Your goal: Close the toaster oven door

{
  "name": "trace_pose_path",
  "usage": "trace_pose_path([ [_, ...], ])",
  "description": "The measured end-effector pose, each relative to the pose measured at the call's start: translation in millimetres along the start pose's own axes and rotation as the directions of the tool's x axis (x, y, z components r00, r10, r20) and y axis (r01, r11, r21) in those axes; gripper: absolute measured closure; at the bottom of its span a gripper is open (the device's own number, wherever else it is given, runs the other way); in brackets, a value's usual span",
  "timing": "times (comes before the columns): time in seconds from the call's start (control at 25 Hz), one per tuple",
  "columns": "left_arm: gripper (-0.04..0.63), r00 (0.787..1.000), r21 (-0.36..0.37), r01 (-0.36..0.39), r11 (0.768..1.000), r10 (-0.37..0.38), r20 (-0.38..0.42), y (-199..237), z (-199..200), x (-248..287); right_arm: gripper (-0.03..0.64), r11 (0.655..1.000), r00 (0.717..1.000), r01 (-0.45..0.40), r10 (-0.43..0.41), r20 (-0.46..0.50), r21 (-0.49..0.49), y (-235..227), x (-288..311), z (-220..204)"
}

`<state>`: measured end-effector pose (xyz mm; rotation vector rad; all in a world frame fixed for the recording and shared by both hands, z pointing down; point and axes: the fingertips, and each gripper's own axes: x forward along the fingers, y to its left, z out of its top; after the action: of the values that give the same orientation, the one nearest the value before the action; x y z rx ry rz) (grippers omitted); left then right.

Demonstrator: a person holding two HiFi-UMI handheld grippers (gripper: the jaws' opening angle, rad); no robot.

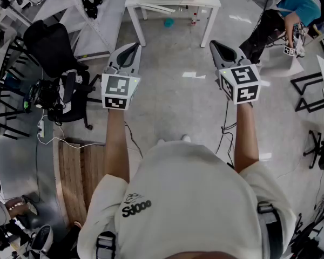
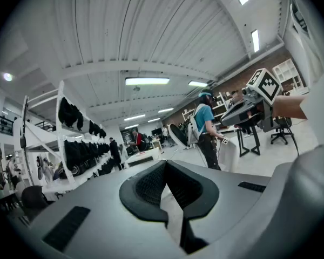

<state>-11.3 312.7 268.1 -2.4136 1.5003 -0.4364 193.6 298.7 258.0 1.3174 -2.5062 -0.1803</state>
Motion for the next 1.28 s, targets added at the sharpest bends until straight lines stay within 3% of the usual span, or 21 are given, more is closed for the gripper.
trace_pose_path([
  [0.36,0.577,1.0,0.022,-0.019,1.0,0.02,-0.011,-23.7,13.9,29.3,0.609,0.999,0.998,-0.037,0.036,0.05,0.024,-35.1,1.0,-9.8],
  [0.68,0.577,0.998,0.013,-0.041,0.999,0.042,-0.042,-41.0,14.3,53.6,0.609,0.994,0.994,-0.106,0.106,0.028,0.005,-56.3,10.6,-34.6],
  [0.92,0.577,0.998,0.0,-0.037,0.999,0.037,-0.05,-19.5,6.2,86.7,0.609,0.988,0.989,-0.15,0.149,0.019,0.04,-70.5,43.8,-31.6],
  [1.12,0.577,0.998,-0.002,0.008,1.0,-0.008,-0.057,7.3,-28.2,136.2,0.609,0.994,0.995,-0.103,0.103,0.017,0.047,-84.4,96.5,-42.0],
  [1.28,0.577,0.997,-0.012,0.045,0.999,-0.046,-0.065,56.2,-58.2,195.6,0.609,0.994,0.998,-0.057,0.057,0.009,0.092,-107.7,164.5,-44.3],
])
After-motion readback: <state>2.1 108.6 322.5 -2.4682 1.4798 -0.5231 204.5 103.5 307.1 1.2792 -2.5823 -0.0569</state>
